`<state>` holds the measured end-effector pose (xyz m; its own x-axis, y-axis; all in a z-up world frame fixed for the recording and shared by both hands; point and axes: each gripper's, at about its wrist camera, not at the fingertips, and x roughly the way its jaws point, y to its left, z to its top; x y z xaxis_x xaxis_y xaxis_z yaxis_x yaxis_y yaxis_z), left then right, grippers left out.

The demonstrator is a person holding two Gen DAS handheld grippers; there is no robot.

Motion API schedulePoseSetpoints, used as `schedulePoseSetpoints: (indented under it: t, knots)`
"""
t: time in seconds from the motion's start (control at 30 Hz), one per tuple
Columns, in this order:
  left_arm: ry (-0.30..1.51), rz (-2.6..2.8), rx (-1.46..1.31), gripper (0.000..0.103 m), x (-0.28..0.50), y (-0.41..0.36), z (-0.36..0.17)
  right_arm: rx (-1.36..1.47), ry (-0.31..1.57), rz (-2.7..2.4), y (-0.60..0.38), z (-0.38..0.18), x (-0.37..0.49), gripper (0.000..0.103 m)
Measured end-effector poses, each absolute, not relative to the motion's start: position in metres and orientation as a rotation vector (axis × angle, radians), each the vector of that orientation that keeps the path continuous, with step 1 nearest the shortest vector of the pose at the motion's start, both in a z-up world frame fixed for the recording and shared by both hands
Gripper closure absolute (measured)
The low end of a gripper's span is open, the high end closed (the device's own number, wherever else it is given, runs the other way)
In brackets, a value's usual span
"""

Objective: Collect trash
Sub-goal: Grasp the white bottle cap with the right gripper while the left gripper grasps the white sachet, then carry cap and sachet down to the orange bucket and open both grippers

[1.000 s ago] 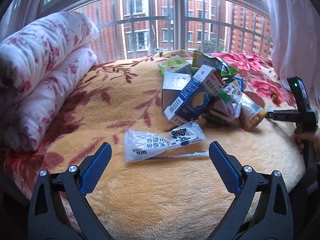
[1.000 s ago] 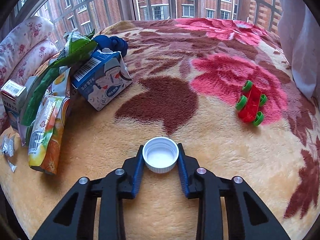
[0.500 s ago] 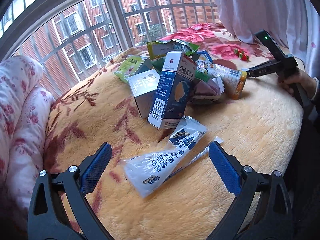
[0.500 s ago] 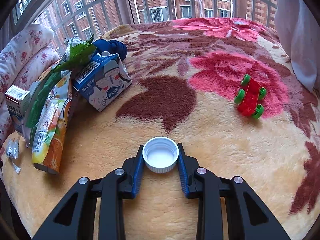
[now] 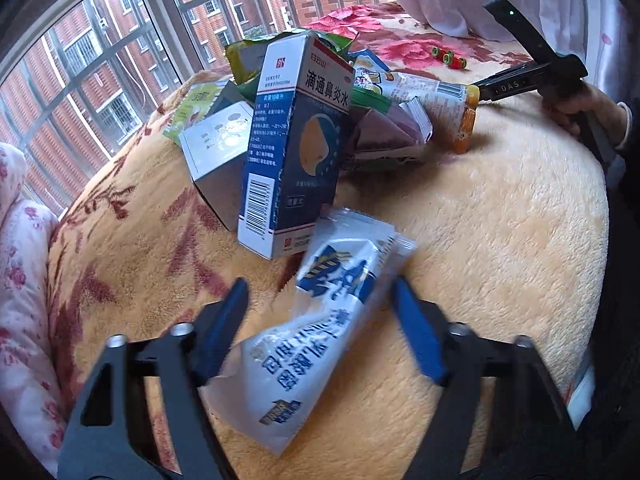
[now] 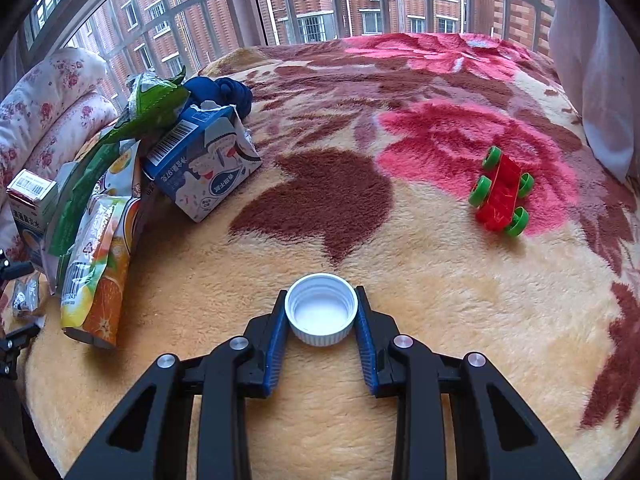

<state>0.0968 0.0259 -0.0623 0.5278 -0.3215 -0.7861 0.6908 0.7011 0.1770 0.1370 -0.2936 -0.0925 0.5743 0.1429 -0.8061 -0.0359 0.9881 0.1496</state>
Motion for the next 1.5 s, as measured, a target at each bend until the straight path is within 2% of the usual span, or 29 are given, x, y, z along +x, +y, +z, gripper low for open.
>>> schedulePoseSetpoints:
  t: [0.03, 0.1, 0.2, 0.63, 1.13, 1.33, 1.5]
  knots:
    - [0.813, -0.634, 0.49, 0.055, 0.096, 0.025, -0.062, 0.121, 0.954, 0.105, -0.293, -0.092, 0.137, 0.071]
    - [0.806, -0.613, 0.471, 0.07, 0.089, 0.021, -0.062, 0.125, 0.953, 0.106, -0.294, -0.092, 0.137, 0.071]
    - [0.8, -0.552, 0.438, 0.076, 0.076, 0.015, -0.061, 0.129, 0.95, 0.108, -0.294, -0.093, 0.137, 0.072]
    - [0.784, -0.34, 0.175, 0.078, -0.008, -0.001, -0.046, 0.163, 0.88, 0.115, -0.295, -0.077, 0.115, 0.072]
    - [0.866, -0.4, 0.167, 0.081, -0.074, -0.019, -0.066, 0.079, 0.759, 0.367, -0.233, -0.028, -0.045, 0.072]
    - [0.922, -0.443, 0.189, 0.081, -0.099, -0.021, -0.087, 0.01, 0.787, 0.471, -0.202, -0.037, -0.105, 0.072]
    - [0.991, -0.466, 0.194, 0.081, -0.111, -0.022, -0.112, -0.038, 0.87, 0.519, -0.187, -0.071, -0.134, 0.072]
